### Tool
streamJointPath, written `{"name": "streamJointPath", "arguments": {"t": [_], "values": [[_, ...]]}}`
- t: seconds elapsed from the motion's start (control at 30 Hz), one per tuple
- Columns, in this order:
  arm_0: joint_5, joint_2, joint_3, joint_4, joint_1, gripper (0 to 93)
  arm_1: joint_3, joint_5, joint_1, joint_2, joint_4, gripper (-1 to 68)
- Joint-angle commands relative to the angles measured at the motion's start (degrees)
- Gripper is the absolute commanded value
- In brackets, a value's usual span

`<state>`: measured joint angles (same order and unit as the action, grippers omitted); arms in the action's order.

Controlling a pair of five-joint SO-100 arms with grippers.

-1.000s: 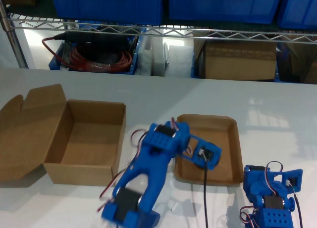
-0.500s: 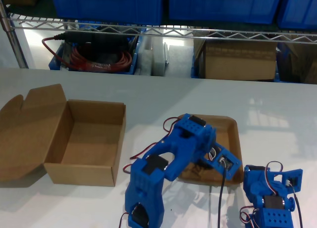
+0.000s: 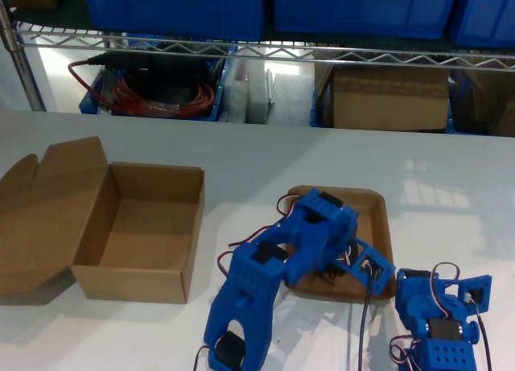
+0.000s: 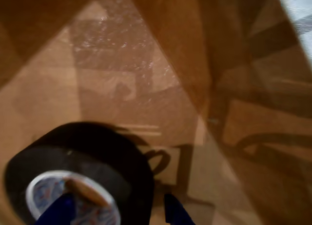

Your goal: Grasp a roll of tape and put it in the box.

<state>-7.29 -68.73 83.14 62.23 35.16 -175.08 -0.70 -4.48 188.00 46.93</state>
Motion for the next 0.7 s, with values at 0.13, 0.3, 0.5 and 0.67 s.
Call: {"name": "streamJointPath", "arguments": {"t": [0.13,0.3,0.5,0.67], "values": [[0.79,3.43,-5.36,0.0,0.35,-0.1,-0.79,0.18,-0.18,0.35,-0.26,0.3],[0.26,3.6,-5.71,-0.26,0.35,-0.1,-0.79,0.18,-0.18,0.35,-0.26,0.3],[-0.97,-2.64,-4.83,-0.35,-1.14,-0.1,-0.79,0.18,-0.18,0.35,-0.26,0.3],[-1.76,-14.94,-3.25,0.18,-8.96,-0.1,-0.79,0.18,-0.18,0.35,-0.26,0.3]]}}
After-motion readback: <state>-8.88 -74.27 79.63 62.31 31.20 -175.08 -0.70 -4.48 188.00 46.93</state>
